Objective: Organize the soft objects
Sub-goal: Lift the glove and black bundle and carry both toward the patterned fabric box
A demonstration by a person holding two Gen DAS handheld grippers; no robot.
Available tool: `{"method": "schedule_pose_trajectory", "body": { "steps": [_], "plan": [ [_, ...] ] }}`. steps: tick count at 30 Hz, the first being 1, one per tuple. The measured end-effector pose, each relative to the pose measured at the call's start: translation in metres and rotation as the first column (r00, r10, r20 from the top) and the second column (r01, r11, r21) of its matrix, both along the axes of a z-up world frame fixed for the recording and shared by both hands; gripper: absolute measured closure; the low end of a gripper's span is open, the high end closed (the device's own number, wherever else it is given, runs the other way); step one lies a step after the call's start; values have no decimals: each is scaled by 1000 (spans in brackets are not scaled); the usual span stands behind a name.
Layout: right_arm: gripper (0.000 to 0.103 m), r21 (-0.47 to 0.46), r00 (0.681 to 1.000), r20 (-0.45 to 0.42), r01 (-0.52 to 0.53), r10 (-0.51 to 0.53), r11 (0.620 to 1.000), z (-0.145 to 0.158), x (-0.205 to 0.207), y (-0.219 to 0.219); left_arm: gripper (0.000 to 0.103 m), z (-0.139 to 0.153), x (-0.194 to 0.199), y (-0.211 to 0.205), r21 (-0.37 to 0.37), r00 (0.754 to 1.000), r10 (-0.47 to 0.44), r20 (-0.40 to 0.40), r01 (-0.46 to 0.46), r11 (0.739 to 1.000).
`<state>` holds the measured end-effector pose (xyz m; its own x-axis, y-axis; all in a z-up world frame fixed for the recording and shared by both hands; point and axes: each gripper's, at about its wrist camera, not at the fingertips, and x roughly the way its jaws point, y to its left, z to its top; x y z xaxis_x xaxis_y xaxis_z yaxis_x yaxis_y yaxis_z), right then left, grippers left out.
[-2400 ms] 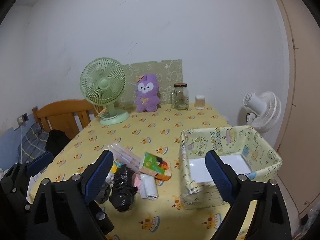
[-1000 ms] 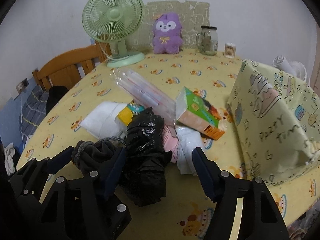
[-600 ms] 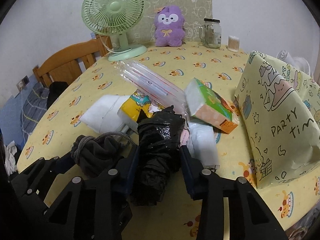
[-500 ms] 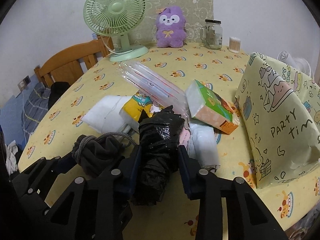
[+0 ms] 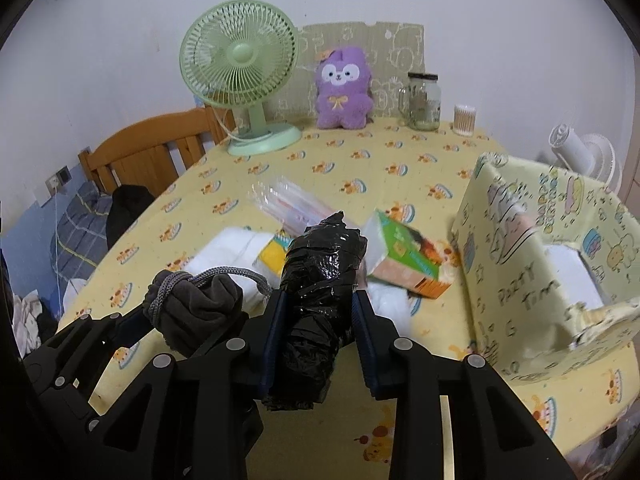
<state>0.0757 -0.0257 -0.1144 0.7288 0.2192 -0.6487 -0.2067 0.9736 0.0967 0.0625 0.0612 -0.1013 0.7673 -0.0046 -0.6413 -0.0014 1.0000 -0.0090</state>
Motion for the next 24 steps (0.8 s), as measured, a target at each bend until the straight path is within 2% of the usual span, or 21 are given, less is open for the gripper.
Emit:
{"method": "schedule_pose_trajectory", "body": {
  "steps": [24],
  "plan": [
    [67, 11, 989, 145, -1, 0, 1000, 75, -8, -36, 46, 72, -6, -36, 22, 989, -5, 146, 2, 1000]
  ]
}}
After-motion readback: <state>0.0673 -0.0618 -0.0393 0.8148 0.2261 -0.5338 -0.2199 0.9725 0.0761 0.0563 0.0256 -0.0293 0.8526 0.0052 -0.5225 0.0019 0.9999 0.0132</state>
